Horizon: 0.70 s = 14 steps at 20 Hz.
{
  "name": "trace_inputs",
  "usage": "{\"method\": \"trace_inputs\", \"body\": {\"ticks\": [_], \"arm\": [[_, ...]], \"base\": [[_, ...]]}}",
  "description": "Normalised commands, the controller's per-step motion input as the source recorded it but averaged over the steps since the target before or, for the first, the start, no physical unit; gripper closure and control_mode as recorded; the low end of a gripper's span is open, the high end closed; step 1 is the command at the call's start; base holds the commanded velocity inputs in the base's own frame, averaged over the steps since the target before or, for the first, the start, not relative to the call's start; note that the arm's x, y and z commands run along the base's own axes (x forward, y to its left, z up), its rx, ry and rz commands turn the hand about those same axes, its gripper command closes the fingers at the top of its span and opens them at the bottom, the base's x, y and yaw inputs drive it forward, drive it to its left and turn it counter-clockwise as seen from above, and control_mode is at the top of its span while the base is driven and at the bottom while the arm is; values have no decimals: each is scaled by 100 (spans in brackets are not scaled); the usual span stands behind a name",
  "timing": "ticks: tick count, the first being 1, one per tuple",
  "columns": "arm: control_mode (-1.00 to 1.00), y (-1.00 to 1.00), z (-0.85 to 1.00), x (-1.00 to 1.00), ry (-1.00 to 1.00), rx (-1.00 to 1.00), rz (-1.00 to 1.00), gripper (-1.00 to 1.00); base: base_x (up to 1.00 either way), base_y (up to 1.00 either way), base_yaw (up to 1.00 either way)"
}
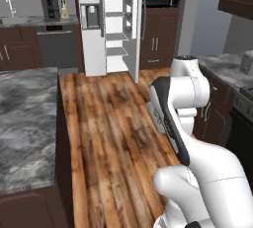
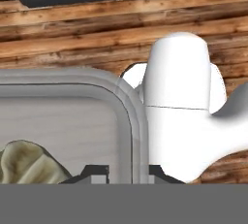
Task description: Place two dumplings into each of the tupperware containers and then place the containers in the fridge.
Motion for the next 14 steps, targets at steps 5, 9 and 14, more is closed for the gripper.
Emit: {"method": "trace_inputs", "body": {"ticks": [5,9,14], "arm": [[100,0,0,0,0,0,0,100],[100,0,0,0,0,0,0,100],[100,0,0,0,0,0,0,100]], "base": [[100,-9,3],[100,0,1],[100,-8,0]]}}
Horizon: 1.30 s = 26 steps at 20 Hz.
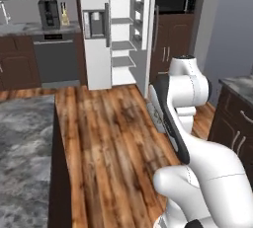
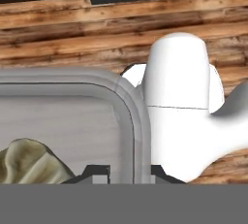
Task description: Place two dumplings into each of the tupperware containers and then place the containers in the fridge.
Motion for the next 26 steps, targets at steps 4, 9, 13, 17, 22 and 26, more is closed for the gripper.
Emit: {"method": "trace_inputs", "body": {"ticks": [4,9,13,17,22,26], "arm": [[100,0,0,0,0,0,0,100],[100,0,0,0,0,0,0,100],[100,0,0,0,0,0,0,100],[100,0,0,0,0,0,0,100],[100,0,0,0,0,0,0,100],[100,0,0,0,0,0,0,100]], "base": [[100,-23,0],[100,-30,0],[100,-36,0],[99,-42,0],[100,-21,0],[100,-7,0]]}}
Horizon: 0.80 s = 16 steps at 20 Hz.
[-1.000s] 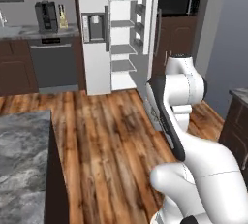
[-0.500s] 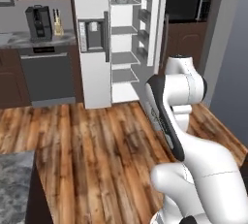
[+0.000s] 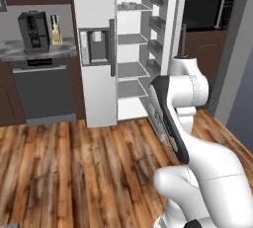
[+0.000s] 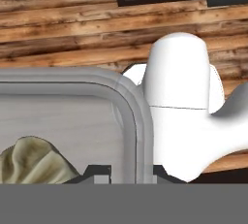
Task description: Place two dumplings into each of the tupperware containers and then place the containers in the fridge.
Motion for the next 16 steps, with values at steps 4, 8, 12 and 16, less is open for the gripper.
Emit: {"method": "trace_inputs", "body": {"ticks": [4,8,12,16], "arm": [[100,0,0,0,0,0,0,100],[100,0,0,0,0,0,0,100],[100,0,0,0,0,0,0,100],[100,0,0,0,0,0,0,100]], "base": [[100,-31,0],[100,-35,0],[98,-41,0],[93,-24,0]]}}
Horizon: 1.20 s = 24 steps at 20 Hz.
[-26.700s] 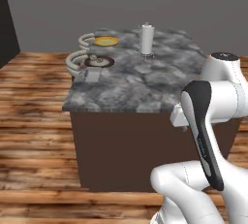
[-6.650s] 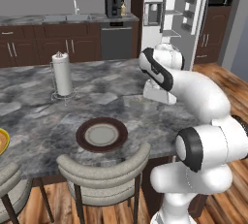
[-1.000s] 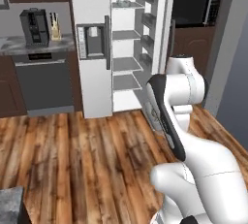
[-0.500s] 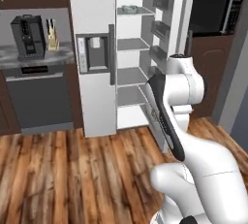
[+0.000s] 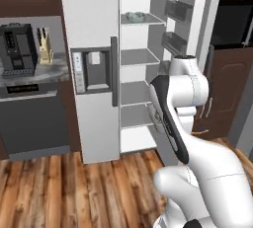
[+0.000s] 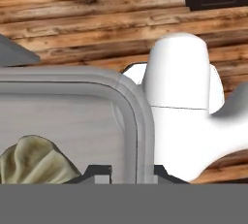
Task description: Place two dumplings into each of the tupperware containers and then place the containers in the fridge.
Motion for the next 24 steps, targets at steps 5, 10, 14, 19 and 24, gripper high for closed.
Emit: {"method": "trace_inputs", "body": {"ticks": [5,10,14,19,24], "arm": [[100,0,0,0,0,0,0,100],[100,0,0,0,0,0,0,100],[100,0,0,0,0,0,0,100],[100,0,0,0,0,0,0,100],[100,0,0,0,0,0,0,100]], "base": [[92,-28,0],[73,-44,-6],[53,-24,-18],[60,-30,-16],[78,-39,1]]}}
